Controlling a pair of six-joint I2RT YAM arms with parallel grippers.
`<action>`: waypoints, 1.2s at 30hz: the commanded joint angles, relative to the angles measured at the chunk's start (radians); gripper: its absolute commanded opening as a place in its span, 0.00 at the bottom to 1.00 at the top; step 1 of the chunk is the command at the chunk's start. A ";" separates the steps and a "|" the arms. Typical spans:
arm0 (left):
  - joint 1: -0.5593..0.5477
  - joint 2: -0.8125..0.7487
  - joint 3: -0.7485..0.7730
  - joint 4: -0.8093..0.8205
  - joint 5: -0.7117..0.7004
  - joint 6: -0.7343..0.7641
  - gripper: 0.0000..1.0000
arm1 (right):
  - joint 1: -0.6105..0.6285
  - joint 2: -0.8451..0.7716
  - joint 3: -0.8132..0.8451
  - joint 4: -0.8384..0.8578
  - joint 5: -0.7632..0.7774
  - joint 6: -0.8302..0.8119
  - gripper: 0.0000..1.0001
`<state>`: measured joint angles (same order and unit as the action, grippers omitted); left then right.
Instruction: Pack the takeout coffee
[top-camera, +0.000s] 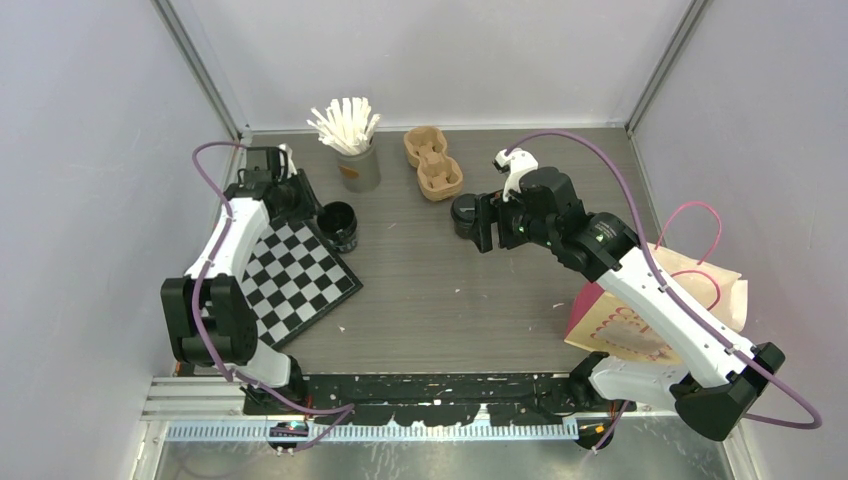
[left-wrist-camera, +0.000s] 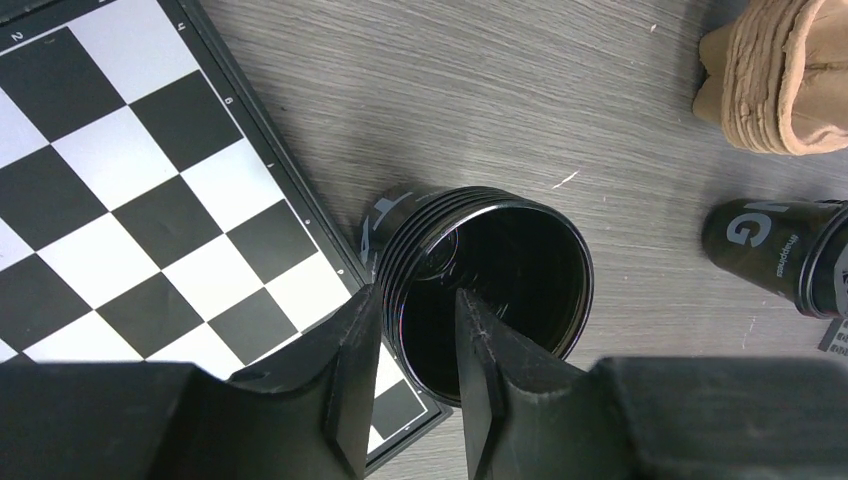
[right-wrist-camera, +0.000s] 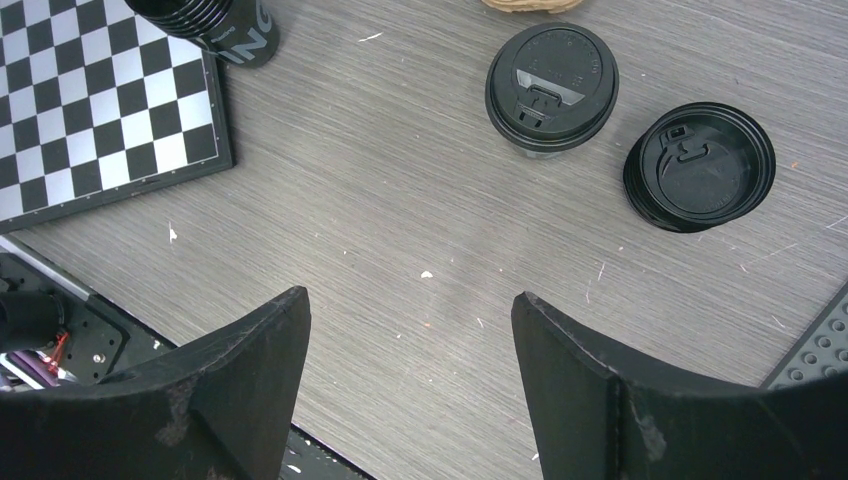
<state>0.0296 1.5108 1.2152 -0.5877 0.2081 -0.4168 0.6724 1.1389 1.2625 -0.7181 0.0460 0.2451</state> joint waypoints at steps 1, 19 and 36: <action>0.006 0.004 0.044 0.022 -0.024 0.038 0.35 | 0.004 -0.025 -0.003 0.040 -0.012 -0.009 0.78; 0.006 0.050 0.056 0.023 0.037 0.061 0.25 | 0.004 -0.039 -0.009 0.045 -0.009 -0.008 0.78; 0.005 0.049 0.088 -0.004 0.075 0.078 0.04 | 0.005 -0.015 -0.010 0.048 -0.011 -0.010 0.78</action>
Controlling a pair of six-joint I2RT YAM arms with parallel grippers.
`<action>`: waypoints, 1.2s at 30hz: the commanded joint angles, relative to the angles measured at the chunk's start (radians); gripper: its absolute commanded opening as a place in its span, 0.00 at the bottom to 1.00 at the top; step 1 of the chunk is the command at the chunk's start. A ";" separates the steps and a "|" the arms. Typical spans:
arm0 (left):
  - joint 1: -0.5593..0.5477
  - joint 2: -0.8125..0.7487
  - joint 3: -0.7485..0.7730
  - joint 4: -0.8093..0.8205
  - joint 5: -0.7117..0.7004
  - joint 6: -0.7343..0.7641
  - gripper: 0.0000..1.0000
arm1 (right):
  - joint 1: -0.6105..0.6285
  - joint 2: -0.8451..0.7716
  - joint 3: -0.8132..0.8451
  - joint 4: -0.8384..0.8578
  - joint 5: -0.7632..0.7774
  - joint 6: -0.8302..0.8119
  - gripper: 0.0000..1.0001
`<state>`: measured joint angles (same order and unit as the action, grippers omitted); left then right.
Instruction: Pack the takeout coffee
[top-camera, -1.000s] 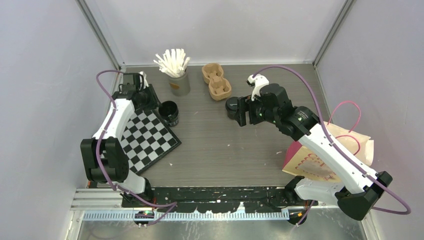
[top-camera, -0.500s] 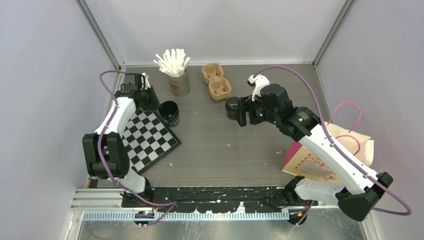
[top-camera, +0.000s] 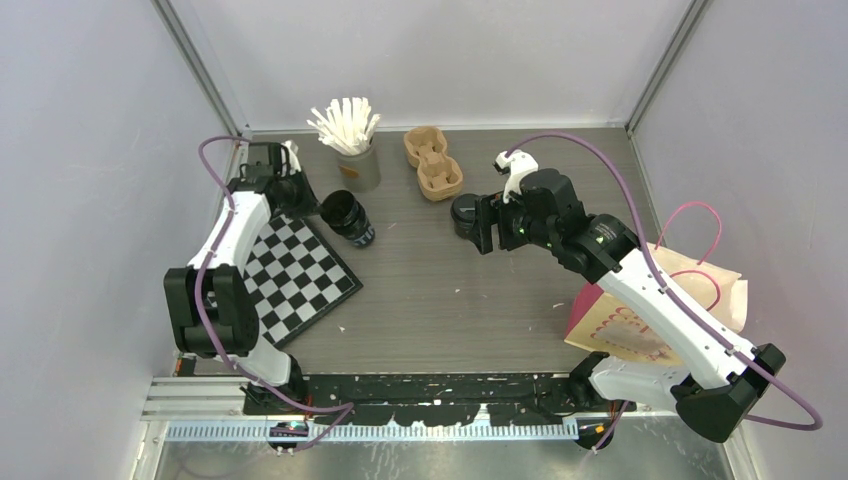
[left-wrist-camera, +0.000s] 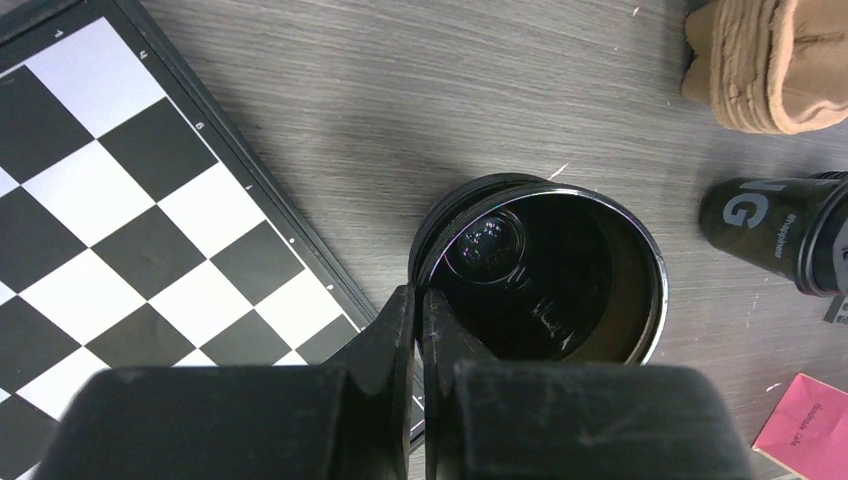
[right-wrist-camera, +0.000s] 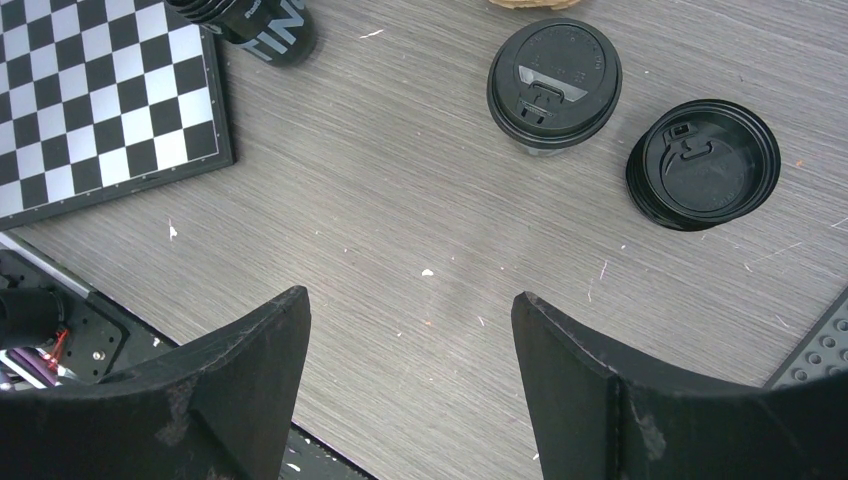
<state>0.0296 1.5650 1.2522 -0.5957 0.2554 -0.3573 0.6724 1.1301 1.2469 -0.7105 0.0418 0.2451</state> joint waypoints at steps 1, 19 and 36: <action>0.006 -0.007 0.052 0.002 0.030 0.019 0.05 | 0.004 -0.005 0.006 0.040 -0.008 -0.009 0.78; -0.018 0.033 0.104 -0.064 0.038 0.051 0.14 | 0.004 -0.004 0.008 0.038 -0.013 -0.010 0.78; -0.090 0.059 0.141 -0.080 0.070 0.106 0.35 | 0.003 -0.011 -0.002 0.045 -0.011 -0.009 0.78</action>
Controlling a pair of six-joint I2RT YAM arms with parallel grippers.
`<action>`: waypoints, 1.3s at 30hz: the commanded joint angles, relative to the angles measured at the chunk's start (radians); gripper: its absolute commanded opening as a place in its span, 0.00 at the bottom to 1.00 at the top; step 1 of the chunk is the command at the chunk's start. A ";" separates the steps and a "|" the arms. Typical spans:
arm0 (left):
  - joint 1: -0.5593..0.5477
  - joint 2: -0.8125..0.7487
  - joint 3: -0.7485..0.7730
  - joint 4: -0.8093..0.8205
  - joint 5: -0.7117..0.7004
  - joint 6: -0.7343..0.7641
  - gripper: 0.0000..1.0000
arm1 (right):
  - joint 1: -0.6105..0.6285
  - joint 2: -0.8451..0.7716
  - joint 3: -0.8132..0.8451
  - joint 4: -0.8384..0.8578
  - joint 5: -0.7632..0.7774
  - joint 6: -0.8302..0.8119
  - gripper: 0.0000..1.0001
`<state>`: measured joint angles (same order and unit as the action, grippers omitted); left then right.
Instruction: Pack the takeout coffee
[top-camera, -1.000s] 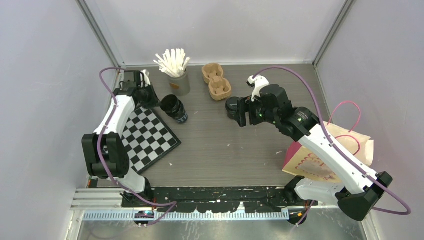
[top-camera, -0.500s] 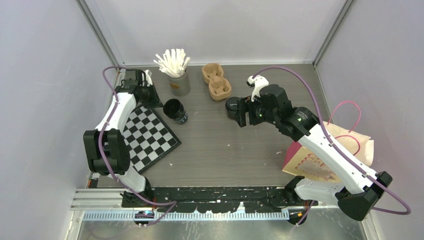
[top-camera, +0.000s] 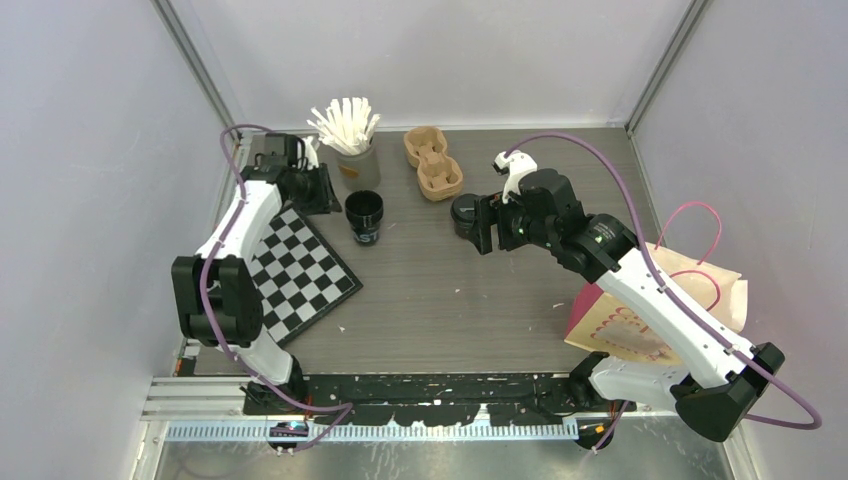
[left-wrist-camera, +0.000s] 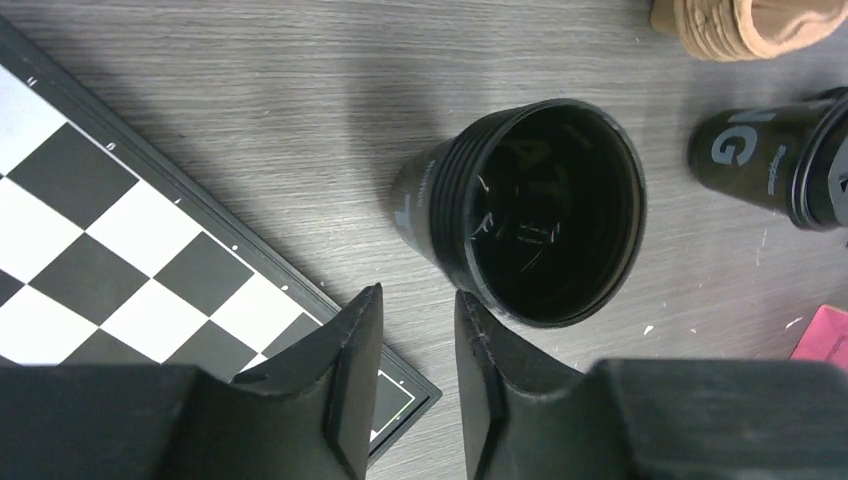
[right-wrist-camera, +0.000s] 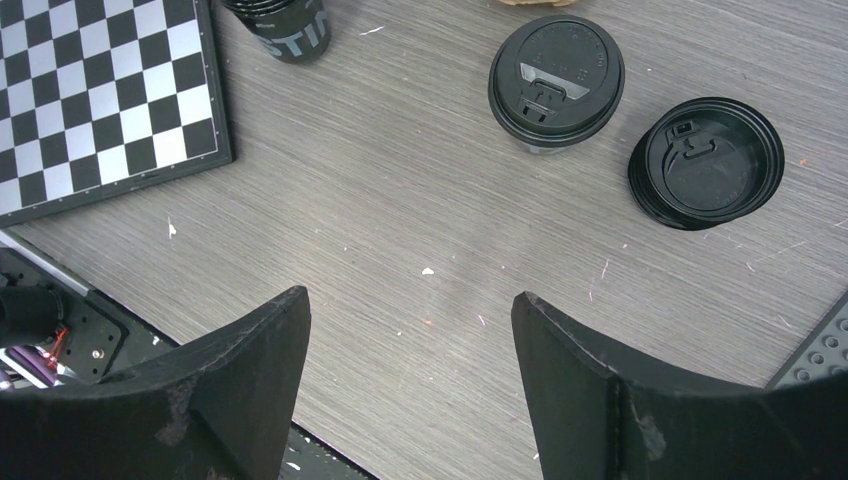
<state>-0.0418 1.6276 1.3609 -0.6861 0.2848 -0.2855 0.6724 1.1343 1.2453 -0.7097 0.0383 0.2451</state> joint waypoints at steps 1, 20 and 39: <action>-0.026 -0.002 0.032 0.015 0.045 0.038 0.37 | 0.004 -0.015 -0.001 0.044 -0.010 -0.010 0.78; -0.067 0.047 0.063 0.004 0.007 0.048 0.25 | 0.004 -0.017 -0.010 0.051 -0.013 -0.009 0.78; -0.079 0.045 0.084 -0.028 -0.020 0.061 0.14 | 0.004 -0.019 -0.014 0.052 -0.010 -0.009 0.78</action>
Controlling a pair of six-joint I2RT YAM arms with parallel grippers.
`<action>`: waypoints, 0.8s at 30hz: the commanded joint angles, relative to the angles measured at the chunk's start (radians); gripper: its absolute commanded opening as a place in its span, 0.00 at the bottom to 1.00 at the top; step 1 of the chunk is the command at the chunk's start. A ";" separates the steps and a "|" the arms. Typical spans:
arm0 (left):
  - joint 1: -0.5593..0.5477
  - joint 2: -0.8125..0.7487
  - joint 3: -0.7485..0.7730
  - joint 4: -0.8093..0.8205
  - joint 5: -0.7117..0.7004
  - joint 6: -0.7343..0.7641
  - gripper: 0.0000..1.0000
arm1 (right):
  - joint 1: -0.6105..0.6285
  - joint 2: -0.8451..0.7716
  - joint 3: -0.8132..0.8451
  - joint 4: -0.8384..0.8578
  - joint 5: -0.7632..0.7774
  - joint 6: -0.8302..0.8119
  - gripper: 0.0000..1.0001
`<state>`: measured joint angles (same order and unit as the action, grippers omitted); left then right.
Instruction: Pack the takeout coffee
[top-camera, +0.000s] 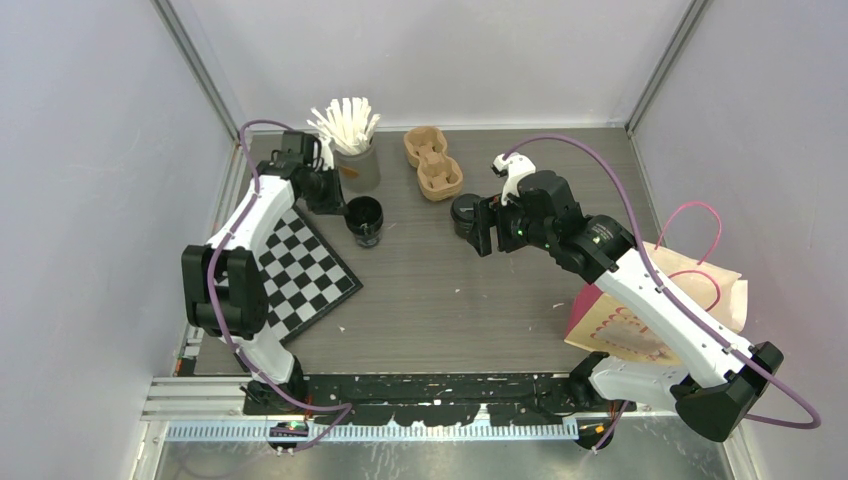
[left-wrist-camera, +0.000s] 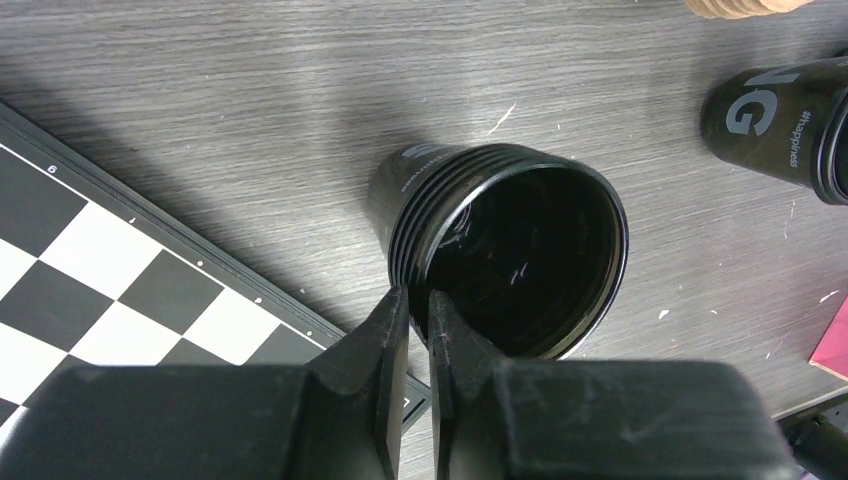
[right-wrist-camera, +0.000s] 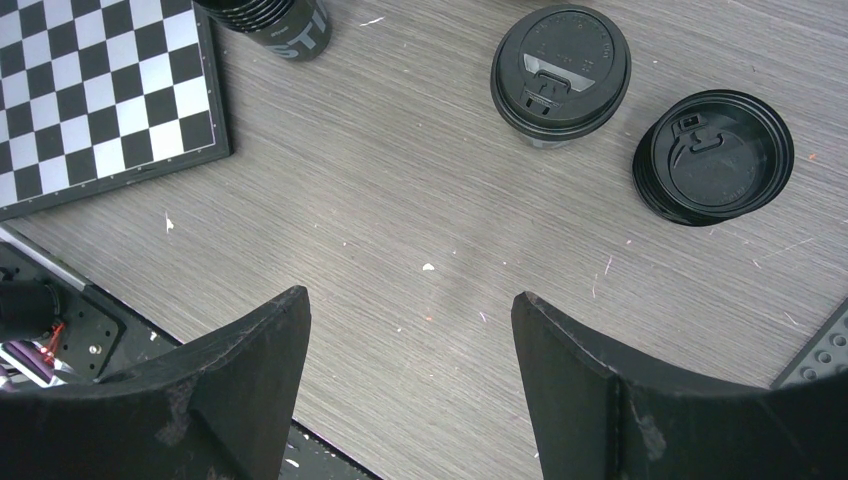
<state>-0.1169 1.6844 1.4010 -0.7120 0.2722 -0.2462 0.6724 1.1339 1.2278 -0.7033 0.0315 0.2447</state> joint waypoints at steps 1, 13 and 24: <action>-0.005 -0.012 0.045 -0.004 -0.010 0.024 0.12 | 0.005 -0.019 0.004 0.046 -0.004 -0.009 0.78; -0.009 -0.018 0.081 -0.086 -0.018 0.029 0.00 | 0.004 -0.016 0.002 0.046 -0.004 -0.010 0.78; -0.018 0.005 0.127 -0.134 -0.028 0.031 0.06 | 0.003 -0.013 0.006 0.047 -0.007 -0.010 0.78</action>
<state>-0.1265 1.6844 1.4799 -0.8265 0.2447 -0.2268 0.6724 1.1339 1.2263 -0.7033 0.0311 0.2447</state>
